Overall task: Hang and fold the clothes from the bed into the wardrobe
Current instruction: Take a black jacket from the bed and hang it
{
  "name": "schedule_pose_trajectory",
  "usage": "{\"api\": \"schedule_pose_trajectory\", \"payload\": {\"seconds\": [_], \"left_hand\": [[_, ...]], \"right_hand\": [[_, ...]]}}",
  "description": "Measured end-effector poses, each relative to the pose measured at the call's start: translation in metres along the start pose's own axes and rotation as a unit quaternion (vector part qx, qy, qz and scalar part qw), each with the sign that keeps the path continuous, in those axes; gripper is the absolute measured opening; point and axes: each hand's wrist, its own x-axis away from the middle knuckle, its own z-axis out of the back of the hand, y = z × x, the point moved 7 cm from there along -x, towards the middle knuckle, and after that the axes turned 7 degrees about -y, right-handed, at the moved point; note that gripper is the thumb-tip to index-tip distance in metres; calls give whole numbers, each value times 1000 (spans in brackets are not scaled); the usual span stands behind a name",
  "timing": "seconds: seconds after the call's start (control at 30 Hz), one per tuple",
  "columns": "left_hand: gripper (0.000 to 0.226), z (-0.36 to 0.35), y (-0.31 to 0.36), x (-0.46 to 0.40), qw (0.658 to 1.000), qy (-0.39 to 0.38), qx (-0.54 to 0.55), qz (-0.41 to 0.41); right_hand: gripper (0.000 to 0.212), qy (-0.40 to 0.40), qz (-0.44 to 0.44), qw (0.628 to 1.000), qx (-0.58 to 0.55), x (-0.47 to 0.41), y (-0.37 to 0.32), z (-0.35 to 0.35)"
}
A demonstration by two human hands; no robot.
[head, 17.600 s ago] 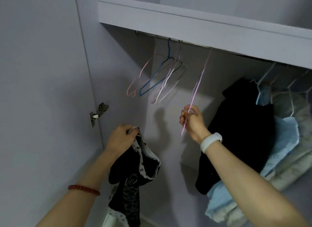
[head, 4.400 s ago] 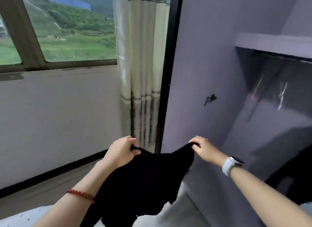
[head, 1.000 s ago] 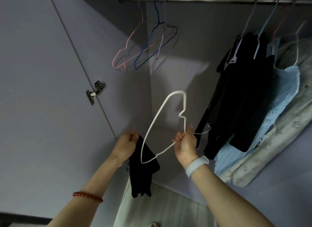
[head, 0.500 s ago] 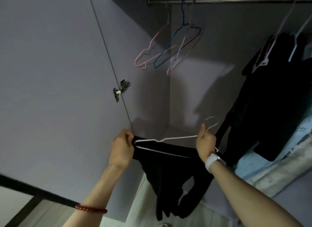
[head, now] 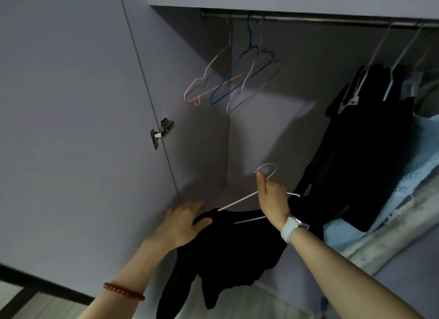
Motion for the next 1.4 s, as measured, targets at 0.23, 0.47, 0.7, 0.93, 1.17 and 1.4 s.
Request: {"api": "schedule_pose_trajectory", "payload": {"seconds": [0.23, 0.47, 0.7, 0.93, 1.17, 1.4], "left_hand": [[44, 8, 6, 0, 991, 127, -7, -46], [62, 39, -24, -8, 984, 165, 39, -62], [85, 42, -65, -2, 907, 213, 358, 56], [35, 60, -101, -3, 884, 320, 294, 172], [41, 84, -34, -19, 922, 350, 163, -30], [38, 74, 16, -36, 919, 343, 122, -150]], "right_hand": [[30, -132, 14, 987, -95, -1, 10, -2], [34, -232, 105, 963, 86, -14, -2, 2], [20, -66, 51, 993, -82, -44, -10, 23], [19, -1, 80, 997, 15, -61, 25, 57], [25, -13, 99, 995, 7, -53, 4, 61], [20, -66, 106, 989, -75, -40, -24, 50]]}}
